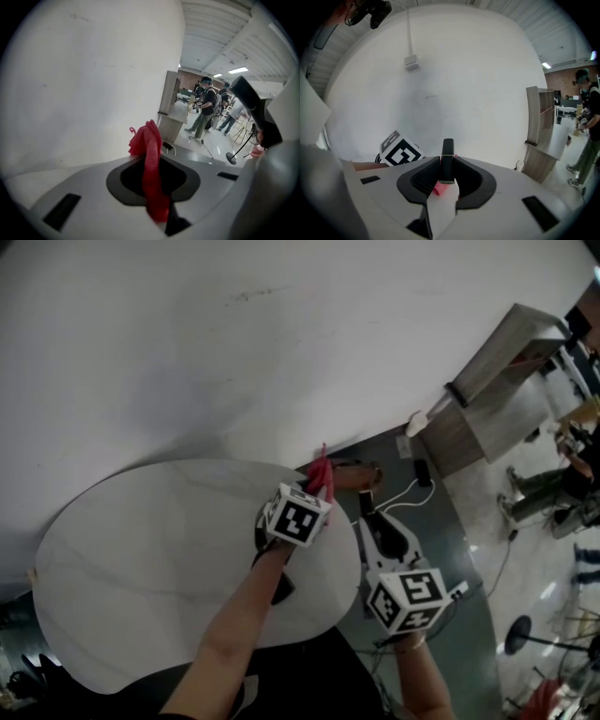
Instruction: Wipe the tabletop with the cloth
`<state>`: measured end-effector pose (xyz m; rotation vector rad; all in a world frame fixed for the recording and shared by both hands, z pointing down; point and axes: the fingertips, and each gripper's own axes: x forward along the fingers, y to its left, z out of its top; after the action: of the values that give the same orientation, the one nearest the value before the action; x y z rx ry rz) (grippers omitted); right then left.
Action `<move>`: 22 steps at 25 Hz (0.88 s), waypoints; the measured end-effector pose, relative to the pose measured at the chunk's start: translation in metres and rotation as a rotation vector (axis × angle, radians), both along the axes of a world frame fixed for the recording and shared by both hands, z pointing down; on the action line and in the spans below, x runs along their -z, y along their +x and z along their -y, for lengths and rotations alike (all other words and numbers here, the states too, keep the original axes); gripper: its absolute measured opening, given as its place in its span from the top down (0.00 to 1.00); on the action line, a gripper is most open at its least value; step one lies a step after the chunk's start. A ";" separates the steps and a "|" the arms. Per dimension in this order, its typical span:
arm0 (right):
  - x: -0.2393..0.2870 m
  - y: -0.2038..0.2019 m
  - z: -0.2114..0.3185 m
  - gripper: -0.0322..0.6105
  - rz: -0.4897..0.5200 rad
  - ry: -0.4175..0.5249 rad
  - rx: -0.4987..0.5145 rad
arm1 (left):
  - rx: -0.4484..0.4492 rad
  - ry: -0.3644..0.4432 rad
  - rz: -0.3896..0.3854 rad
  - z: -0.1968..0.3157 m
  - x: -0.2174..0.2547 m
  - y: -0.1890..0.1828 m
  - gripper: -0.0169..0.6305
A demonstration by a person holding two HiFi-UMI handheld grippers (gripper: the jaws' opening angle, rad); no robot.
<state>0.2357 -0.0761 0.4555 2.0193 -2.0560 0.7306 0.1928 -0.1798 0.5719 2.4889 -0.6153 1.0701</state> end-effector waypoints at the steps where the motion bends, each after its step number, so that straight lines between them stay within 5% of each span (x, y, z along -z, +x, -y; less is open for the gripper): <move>1: 0.000 -0.001 0.000 0.81 0.001 -0.002 0.008 | 0.011 0.008 0.019 0.002 -0.002 -0.006 0.88; 7: 0.005 -0.036 0.020 0.81 0.010 0.010 0.131 | 0.182 0.000 0.043 0.025 -0.002 -0.078 0.88; 22: 0.005 -0.168 0.066 0.81 0.059 0.012 0.471 | 0.711 0.010 0.103 0.037 0.004 -0.357 0.88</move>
<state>0.0674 -0.1425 0.4510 1.4367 -2.4373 0.6861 -0.1640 -0.2169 0.5683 1.9544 -1.3942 0.8954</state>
